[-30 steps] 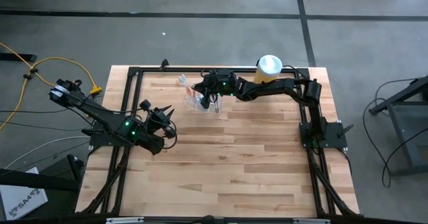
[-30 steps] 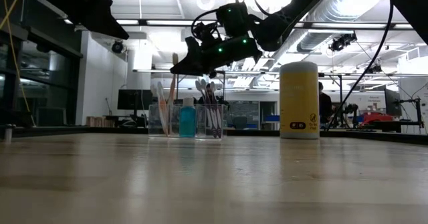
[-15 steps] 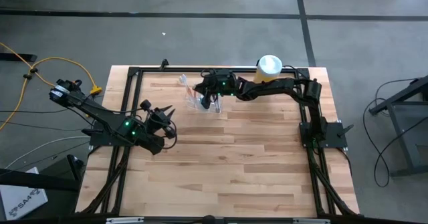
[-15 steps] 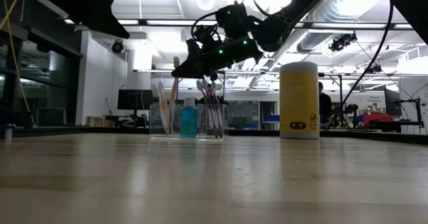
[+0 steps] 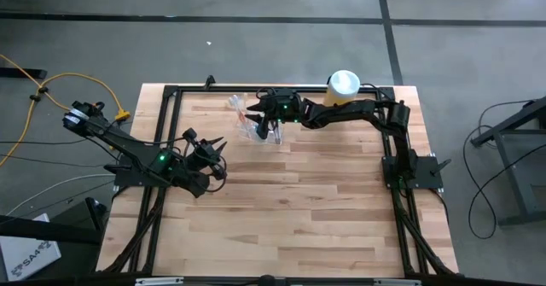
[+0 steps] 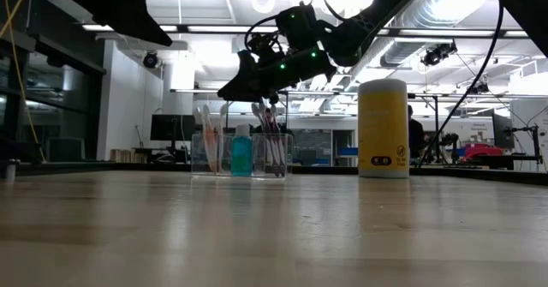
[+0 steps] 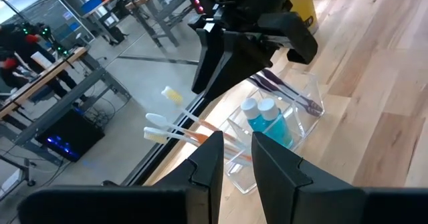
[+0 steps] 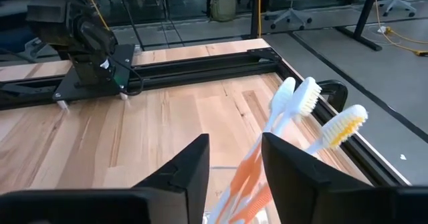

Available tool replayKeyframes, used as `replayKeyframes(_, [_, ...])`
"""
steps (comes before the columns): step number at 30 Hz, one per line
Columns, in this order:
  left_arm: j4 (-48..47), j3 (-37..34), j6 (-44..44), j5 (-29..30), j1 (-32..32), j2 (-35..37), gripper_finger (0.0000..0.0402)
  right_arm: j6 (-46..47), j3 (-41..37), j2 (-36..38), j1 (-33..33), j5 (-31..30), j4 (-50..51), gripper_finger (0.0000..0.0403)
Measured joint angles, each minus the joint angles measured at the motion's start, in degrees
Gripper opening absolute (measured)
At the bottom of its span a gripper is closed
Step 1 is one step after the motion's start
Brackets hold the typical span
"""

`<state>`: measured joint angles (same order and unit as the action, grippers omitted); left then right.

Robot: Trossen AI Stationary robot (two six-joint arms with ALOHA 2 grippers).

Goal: Pick & Place toothbrushing station
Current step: Return to Home Position

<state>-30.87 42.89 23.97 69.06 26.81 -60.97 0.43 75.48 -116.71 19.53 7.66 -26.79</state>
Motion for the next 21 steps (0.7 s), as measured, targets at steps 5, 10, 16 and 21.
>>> replayKeyframes(5, [0.07, 0.00, 0.00, -0.13, 0.00, 0.00, 0.0071, 0.01, 0.00, 0.00, -0.02, 0.00, -0.49, 0.0133])
replayKeyframes(10, [0.08, 0.00, -0.02, -2.29, 0.00, 0.00, 0.0071, 0.02, 0.00, 0.56, -0.55, 0.00, -1.92, 0.0133])
replayKeyframes(16, [0.05, 0.00, -0.02, -2.69, 0.00, 0.00, 0.0071, 1.09, 0.02, 4.02, -2.43, -0.02, -0.04, 0.0133])
replayKeyframes(21, [0.10, 0.00, -1.76, -7.36, 0.02, 0.01, 0.0071, 1.95, 0.00, 7.98, -4.96, 0.39, 4.64, 0.0132])
